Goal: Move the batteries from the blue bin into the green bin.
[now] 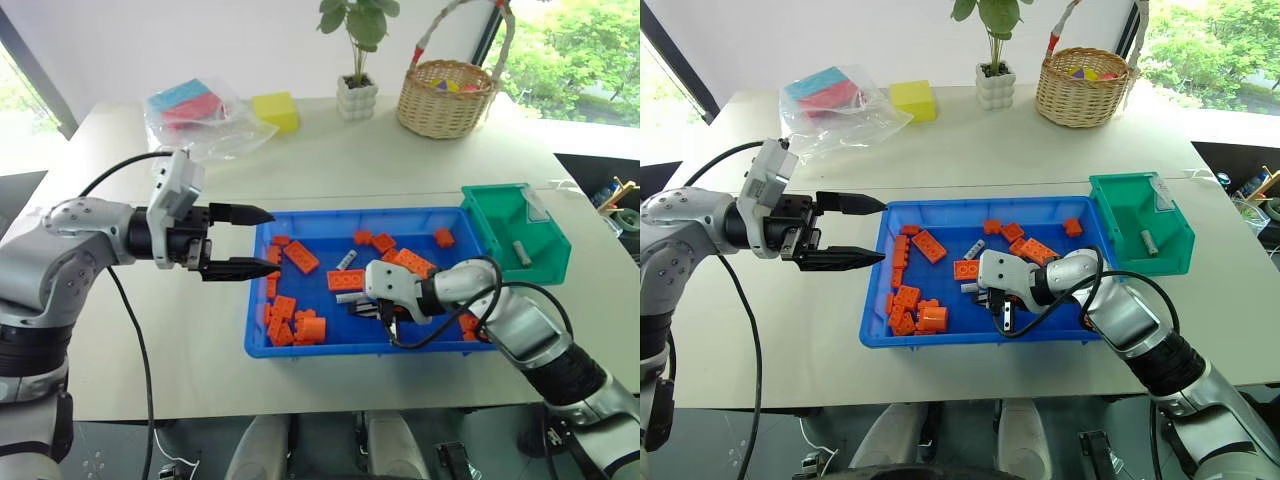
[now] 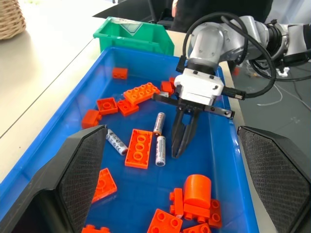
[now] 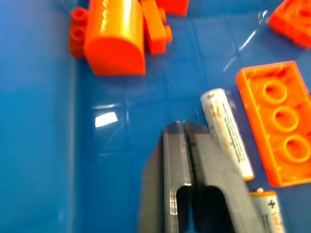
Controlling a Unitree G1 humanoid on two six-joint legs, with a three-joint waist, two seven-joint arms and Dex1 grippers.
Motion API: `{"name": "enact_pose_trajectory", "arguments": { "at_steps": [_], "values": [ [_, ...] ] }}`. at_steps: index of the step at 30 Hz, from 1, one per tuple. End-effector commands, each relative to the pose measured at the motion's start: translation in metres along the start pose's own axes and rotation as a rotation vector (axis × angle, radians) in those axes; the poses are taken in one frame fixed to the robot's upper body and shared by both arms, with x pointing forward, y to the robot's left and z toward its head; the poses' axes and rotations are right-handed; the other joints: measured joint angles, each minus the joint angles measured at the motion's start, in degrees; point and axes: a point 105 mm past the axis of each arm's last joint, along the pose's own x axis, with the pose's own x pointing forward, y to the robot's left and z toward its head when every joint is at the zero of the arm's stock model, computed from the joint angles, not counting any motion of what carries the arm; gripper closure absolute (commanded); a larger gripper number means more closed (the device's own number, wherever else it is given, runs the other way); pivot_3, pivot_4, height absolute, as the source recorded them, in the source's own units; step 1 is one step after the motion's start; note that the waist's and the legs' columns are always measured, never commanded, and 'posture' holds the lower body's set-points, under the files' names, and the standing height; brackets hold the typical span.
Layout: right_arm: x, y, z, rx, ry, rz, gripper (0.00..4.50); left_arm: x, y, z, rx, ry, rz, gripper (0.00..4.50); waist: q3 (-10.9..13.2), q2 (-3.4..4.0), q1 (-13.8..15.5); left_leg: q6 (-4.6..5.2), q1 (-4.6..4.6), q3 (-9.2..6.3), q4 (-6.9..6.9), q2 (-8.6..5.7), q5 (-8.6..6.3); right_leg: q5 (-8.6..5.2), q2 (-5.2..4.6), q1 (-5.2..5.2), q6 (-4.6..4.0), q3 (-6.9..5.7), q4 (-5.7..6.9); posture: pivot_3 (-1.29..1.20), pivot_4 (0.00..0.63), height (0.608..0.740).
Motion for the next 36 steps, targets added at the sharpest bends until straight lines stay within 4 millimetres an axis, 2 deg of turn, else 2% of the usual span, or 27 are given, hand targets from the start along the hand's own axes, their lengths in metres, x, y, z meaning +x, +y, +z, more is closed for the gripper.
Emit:
{"name": "enact_pose_trajectory", "arguments": {
  "at_steps": [1, 3, 6, 12, 16, 24, 27, 31, 33, 35, 36],
  "values": [
    [-0.002, -0.006, 0.006, -0.001, -0.019, -0.023, 4.46, -0.003, 0.001, 0.011, 0.047, -0.005, 0.013, 0.00, 0.0, 0.00, 0.0, 0.00, 0.03, 0.00, 0.00, 0.00, 0.00, 0.00, 0.00, 0.03, 0.00, 0.00, 0.00, 0.00, 0.150, 0.702],
    [-0.007, -0.005, 0.014, 0.009, -0.042, -0.009, 4.46, -0.004, 0.002, 0.011, 0.048, -0.005, 0.019, 0.00, 0.0, 0.00, 0.0, 0.00, 0.07, 0.00, 0.00, 0.00, 0.00, 0.00, 0.00, 0.07, 0.00, 0.00, -0.02, 0.00, 0.150, 0.702],
    [-0.012, 0.002, 0.022, 0.000, -0.057, 0.022, 3.66, -0.005, 0.004, 0.010, 0.048, -0.005, 0.025, 0.00, 0.0, 0.00, 0.0, 0.00, 0.07, 0.00, 0.00, 0.00, 0.00, 0.00, 0.00, 0.07, 0.00, 0.00, -0.03, 0.00, 0.150, 0.702],
    [-0.011, -0.001, 0.024, -0.033, -0.050, 0.013, 0.58, -0.004, 0.006, 0.010, 0.053, -0.011, 0.031, 0.00, 0.0, 0.00, 0.0, 0.00, 0.07, -0.01, -0.01, 0.00, 0.00, 0.00, 0.00, 0.07, 0.00, -0.01, -0.06, 0.00, 0.150, 0.702],
    [-0.006, -0.012, 0.019, -0.014, -0.034, -0.024, 0.58, -0.004, 0.008, 0.012, 0.060, -0.013, 0.032, 0.00, 0.0, 0.00, 0.0, 0.00, 0.07, -0.01, -0.01, 0.00, 0.00, 0.00, 0.01, 0.08, 0.01, -0.01, -0.09, 0.00, 0.150, 0.702],
    [0.003, -0.008, 0.004, 0.002, 0.005, 0.007, 0.58, -0.005, 0.008, 0.014, 0.071, -0.011, 0.032, 0.00, 0.0, 0.00, 0.0, 0.00, 0.06, -0.01, -0.03, -0.01, 0.00, 0.01, 0.01, 0.09, 0.01, -0.02, -0.10, 0.00, 0.150, 0.702],
    [0.004, -0.006, 0.002, 0.001, 0.006, 0.012, 1.42, -0.005, 0.009, 0.014, 0.073, -0.011, 0.035, 0.00, 0.0, 0.00, 0.0, 0.00, 0.07, -0.01, -0.03, -0.01, 0.00, 0.01, 0.01, 0.09, 0.01, -0.02, -0.10, 0.00, 0.150, 0.702],
    [0.004, -0.007, 0.000, 0.003, 0.009, -0.003, 1.42, -0.005, 0.009, 0.012, 0.071, -0.012, 0.038, 0.00, 0.0, 0.00, 0.0, 0.00, 0.07, -0.01, -0.03, -0.01, 0.00, 0.01, 0.01, 0.09, 0.01, -0.02, -0.10, 0.00, 0.150, 0.702],
    [0.003, -0.007, -0.003, 0.003, 0.017, -0.010, 1.86, -0.005, 0.009, 0.012, 0.071, -0.013, 0.038, 0.00, 0.0, 0.00, 0.0, 0.00, 0.08, -0.01, -0.03, -0.01, 0.00, 0.01, 0.01, 0.10, 0.01, -0.02, -0.10, 0.00, 0.150, 0.702],
    [0.003, -0.008, -0.005, -0.006, 0.025, -0.025, 2.64, -0.005, 0.008, 0.012, 0.070, -0.014, 0.037, 0.00, 0.0, 0.00, 0.0, 0.00, 0.09, -0.01, -0.03, -0.01, 0.00, 0.01, 0.01, 0.13, 0.01, -0.02, -0.10, 0.00, 0.150, 0.702],
    [0.003, -0.011, -0.004, -0.009, 0.024, -0.041, 2.64, -0.005, 0.008, 0.012, 0.071, -0.015, 0.037, 0.00, 0.0, 0.00, 0.0, 0.00, 0.10, -0.01, -0.03, -0.01, 0.00, 0.01, 0.01, 0.13, 0.01, -0.02, -0.11, 0.00, 0.150, 0.702]
  ]
}}
